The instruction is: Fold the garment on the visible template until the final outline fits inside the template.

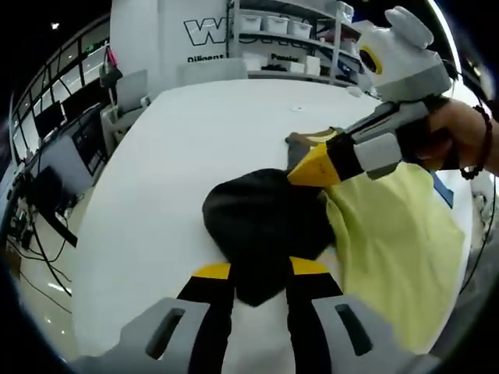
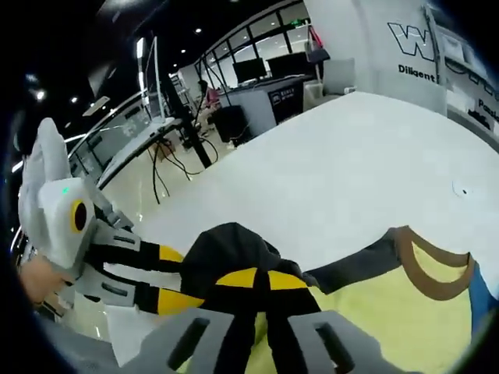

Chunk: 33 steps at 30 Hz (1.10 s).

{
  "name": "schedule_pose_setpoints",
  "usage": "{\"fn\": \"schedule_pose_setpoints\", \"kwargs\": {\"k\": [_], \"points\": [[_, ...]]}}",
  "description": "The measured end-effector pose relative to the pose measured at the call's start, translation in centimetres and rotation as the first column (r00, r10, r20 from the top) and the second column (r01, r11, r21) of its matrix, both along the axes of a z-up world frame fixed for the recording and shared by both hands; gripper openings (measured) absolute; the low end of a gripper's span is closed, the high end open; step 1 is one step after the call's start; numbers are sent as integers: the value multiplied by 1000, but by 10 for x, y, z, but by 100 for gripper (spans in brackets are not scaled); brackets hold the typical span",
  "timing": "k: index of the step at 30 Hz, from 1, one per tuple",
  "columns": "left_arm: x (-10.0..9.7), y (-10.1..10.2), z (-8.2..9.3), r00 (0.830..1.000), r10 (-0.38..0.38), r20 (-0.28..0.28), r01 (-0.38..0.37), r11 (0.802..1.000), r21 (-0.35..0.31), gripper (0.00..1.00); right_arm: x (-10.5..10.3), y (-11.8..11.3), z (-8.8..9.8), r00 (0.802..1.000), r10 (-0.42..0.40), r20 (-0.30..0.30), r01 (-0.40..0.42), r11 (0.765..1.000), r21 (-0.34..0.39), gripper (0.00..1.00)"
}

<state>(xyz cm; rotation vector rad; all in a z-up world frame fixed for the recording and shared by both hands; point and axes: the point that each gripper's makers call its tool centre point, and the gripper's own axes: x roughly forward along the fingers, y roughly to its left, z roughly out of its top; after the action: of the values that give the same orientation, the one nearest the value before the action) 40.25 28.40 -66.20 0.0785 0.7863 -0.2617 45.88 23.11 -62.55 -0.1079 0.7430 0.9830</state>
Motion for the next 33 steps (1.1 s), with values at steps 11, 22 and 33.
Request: {"fn": "schedule_pose_setpoints", "kwargs": {"k": [11,22,33], "points": [[27,13,13,994,66,88,-73,995,74,3,-39,-14,64,964,209,165,-225,971,83,0],[70,37,95,906,21,424,-122,969,215,3,-76,-36,37,912,322,255,-310,947,-86,0],[13,20,35,965,-174,197,88,920,381,4,-97,-52,-23,928,349,130,-318,924,-211,0]]}}
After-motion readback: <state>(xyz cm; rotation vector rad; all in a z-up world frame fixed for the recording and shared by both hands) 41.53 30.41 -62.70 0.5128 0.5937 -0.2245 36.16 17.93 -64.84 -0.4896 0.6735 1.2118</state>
